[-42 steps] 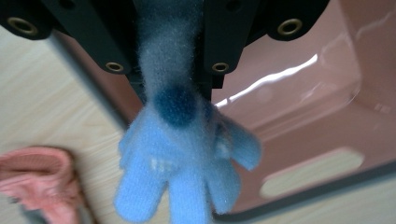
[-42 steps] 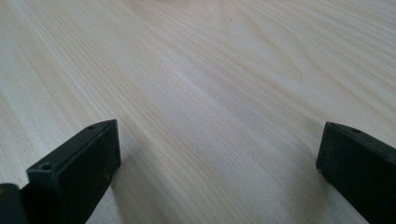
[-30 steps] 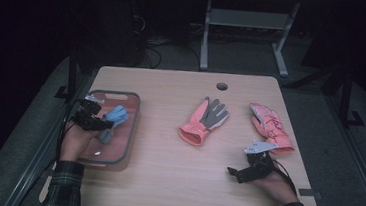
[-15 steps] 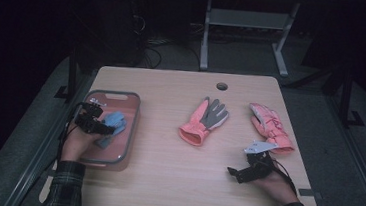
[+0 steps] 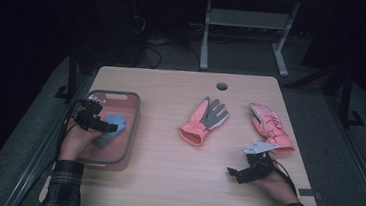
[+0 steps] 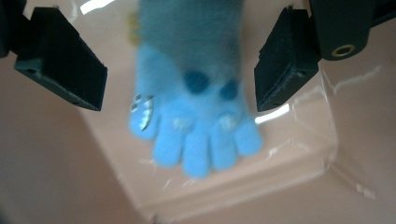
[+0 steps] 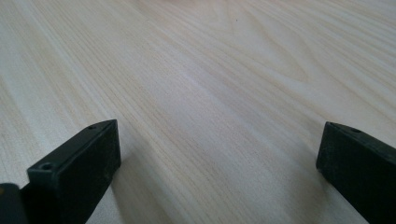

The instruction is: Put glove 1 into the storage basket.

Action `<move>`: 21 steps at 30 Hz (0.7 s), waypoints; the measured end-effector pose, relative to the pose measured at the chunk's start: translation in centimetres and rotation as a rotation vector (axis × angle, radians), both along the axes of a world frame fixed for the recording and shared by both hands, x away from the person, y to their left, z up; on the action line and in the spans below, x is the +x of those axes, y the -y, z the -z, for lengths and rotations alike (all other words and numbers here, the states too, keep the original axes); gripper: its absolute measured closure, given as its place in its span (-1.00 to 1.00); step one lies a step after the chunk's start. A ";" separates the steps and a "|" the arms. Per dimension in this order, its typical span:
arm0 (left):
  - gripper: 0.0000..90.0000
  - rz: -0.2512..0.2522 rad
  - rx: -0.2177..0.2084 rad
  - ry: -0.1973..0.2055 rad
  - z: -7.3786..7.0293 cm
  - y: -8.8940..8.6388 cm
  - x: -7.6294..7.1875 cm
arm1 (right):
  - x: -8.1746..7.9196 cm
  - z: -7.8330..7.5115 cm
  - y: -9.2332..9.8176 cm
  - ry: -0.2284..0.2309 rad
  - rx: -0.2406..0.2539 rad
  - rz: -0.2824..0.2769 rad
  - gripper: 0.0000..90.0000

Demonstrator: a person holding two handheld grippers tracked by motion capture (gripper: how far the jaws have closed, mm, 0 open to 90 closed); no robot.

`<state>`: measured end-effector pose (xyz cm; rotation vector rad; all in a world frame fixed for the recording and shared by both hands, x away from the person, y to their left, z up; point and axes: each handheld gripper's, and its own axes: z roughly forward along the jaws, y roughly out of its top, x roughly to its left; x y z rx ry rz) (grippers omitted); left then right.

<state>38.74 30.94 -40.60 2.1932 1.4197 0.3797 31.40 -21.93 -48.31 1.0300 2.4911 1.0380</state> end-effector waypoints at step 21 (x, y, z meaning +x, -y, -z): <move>-0.63 0.266 -0.212 0.117 -4.3 7.7 -1.8 | -0.1 0.0 0.0 -0.003 0.002 0.002 -1.00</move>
